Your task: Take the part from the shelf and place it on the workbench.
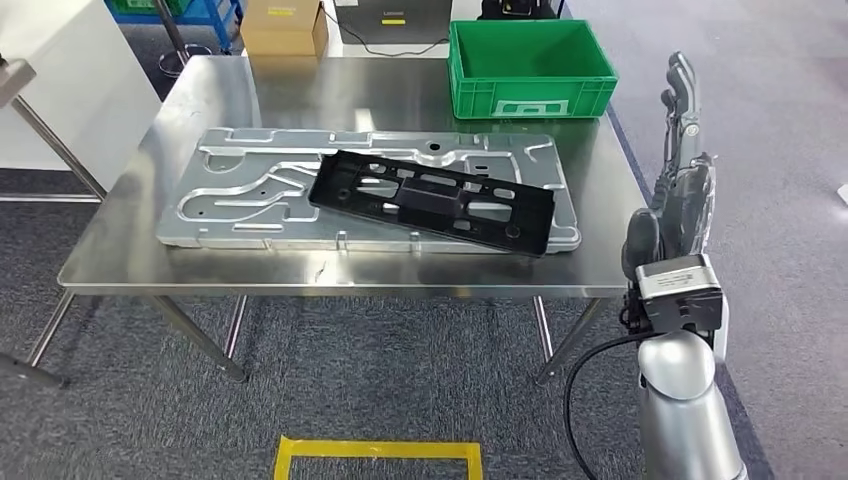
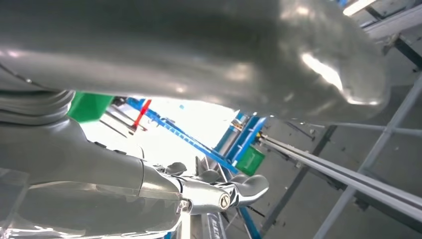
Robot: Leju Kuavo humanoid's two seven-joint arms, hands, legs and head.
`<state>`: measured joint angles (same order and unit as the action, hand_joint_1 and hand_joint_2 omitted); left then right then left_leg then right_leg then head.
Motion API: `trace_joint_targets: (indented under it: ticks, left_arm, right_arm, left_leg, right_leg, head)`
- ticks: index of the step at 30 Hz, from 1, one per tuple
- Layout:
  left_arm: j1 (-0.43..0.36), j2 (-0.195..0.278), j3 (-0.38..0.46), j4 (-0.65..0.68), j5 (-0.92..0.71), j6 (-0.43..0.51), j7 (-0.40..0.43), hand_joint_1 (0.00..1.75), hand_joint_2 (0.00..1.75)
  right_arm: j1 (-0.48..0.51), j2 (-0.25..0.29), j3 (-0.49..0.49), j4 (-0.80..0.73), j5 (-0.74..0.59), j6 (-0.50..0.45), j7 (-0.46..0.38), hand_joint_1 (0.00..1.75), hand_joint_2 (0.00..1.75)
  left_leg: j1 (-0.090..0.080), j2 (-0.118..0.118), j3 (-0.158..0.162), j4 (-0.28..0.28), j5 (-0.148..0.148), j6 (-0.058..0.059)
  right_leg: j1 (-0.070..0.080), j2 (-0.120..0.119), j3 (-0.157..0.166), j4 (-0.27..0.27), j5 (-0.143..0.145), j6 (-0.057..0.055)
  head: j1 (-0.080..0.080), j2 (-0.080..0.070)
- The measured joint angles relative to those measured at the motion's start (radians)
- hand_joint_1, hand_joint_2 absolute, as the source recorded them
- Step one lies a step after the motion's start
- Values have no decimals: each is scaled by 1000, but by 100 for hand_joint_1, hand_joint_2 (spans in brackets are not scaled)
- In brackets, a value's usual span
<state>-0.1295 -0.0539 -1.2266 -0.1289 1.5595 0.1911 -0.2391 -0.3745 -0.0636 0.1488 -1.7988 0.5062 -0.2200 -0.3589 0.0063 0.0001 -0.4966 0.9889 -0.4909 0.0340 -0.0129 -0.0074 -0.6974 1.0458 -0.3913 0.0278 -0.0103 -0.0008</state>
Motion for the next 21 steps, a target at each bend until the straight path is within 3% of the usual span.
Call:
trace_joint_targets:
  ticks: [2, 3, 4, 5, 6, 8, 10, 11, 13, 14, 16, 18, 19, 20, 21]
  left_arm:
    - [0, 0, 0, 0, 0, 1, 1, 0, 0]
    - [0, 0, 0, 0, 0, 1, 1, 0, 0]
    - [0, 0, 0, 0, 0, 1, 1, 0, 0]
    - [0, 0, 0, 0, 0, 2, 1, 0, 0]
    - [0, 0, 0, 0, 0, 2, 0, 0, 0]
    - [0, 0, 0, 0, 0, 4, 0, 0, 0]
    - [-1, -1, 0, -1, 0, 6, 0, 0, 0]
    - [-1, -1, 0, -1, 0, 8, 0, 0, 0]
    - [0, -1, 0, -1, 0, 12, 1, 0, 0]
    - [1, 0, 0, -1, 0, 14, 1, 0, 0]
    - [2, 0, 0, -1, 0, 17, 2, 0, 0]
    - [2, 0, 0, -1, 0, 17, 2, 0, 0]
    - [3, 0, 0, -1, 0, 17, 1, 0, 0]
    - [3, 0, 0, -1, 0, 17, 0, 0, 0]
    - [3, 0, 0, -1, 0, 16, -2, 0, 0]
  right_arm:
    - [22, 0, -5, 2, -6, -6, 1, 0, 0]
    - [32, 0, -7, 3, -9, -9, 2, 0, 0]
    - [43, 0, -9, 4, -12, -11, 2, 0, 0]
    - [54, 0, -12, 7, -16, -12, 2, 0, 0]
    - [64, 0, -16, 9, -21, -12, 4, 0, 0]
    - [82, 0, -28, 15, -35, -12, 8, 0, 0]
    - [94, 1, -42, 20, -46, -12, 8, 0, 0]
    - [101, 2, -50, 24, -50, -11, 8, 0, 0]
    - [125, 6, -69, 40, -60, -6, 11, 0, 0]
    - [139, 9, -79, 52, -66, -1, 12, 0, 0]
    - [163, 15, -99, 81, -75, 8, 10, 0, 0]
    - [180, 18, -114, 105, -81, 11, 10, 0, 0]
    - [188, 20, -121, 117, -82, 14, 15, 0, 0]
    - [196, 22, -128, 131, -85, 19, 22, 0, 0]
    - [207, 24, -135, 148, -90, 26, 29, 0, 0]
  left_leg:
    - [0, 3, -30, 0, 26, 9]
    - [-2, 3, -46, 1, 39, 10]
    - [-3, 4, -63, 2, 51, 10]
    - [-4, 4, -81, 4, 62, 9]
    - [-5, 4, -97, 6, 73, 8]
    - [-8, 4, -124, 11, 93, 4]
    - [-11, 3, -137, 15, 110, -5]
    - [-11, 4, -140, 14, 118, -11]
    - [-9, 3, -144, 13, 131, -23]
    - [-7, 2, -150, 22, 119, -27]
    - [-4, 0, -176, 90, 38, -36]
    - [-2, 0, -208, 217, -61, -43]
    - [-1, 0, -214, 273, -80, -45]
    - [-1, 0, -206, 302, -73, -47]
    - [0, 0, -182, 298, -46, -47]
  right_leg:
    - [-2, 2, -33, 113, -110, 7]
    - [-2, 2, -46, 179, -148, 9]
    - [-2, 3, -50, 231, -162, 11]
    - [-2, 3, -39, 254, -151, 10]
    - [-2, 3, -12, 244, -126, 8]
    - [1, 3, 93, 131, -92, -3]
    - [8, 3, 196, -11, -115, -16]
    - [12, 3, 220, -51, -128, -21]
    - [14, 0, 220, -72, -120, -31]
    - [12, -2, 214, -75, -109, -38]
    - [7, -7, 189, -79, -83, -51]
    - [8, -7, 154, -76, -58, -56]
    - [8, -7, 135, -73, -45, -55]
    - [8, -7, 116, -69, -33, -53]
    - [8, -7, 98, -64, -23, -50]
  head:
    - [1, 0]
    - [0, 0]
    - [0, 0]
    - [0, 0]
    - [0, 0]
    - [0, 0]
    - [-1, 0]
    - [-1, 0]
    - [0, 0]
    - [0, 0]
    - [-2, 0]
    - [-5, 0]
    - [-5, 0]
    - [-5, 0]
    - [-5, 0]
